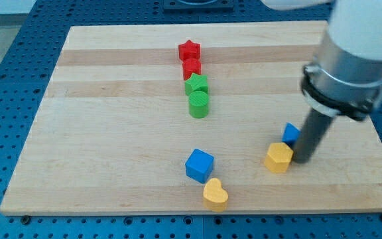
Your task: Slightly push the blue triangle diagonally top right to the yellow hexagon
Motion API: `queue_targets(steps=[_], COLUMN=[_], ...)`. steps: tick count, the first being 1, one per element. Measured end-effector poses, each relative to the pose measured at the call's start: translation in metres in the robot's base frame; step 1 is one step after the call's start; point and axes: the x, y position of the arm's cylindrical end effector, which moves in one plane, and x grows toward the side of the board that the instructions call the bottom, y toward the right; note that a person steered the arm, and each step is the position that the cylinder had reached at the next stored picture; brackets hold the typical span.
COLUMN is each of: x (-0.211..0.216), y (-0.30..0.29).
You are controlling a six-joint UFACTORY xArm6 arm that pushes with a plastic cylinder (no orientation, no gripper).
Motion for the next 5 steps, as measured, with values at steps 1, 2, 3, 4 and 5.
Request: queue_targets(steps=[1,2,3,4,5], x=[-0.037,-0.057,-0.058,-0.043,-0.043], y=[-0.038,-0.060,-0.043,0.000,0.010])
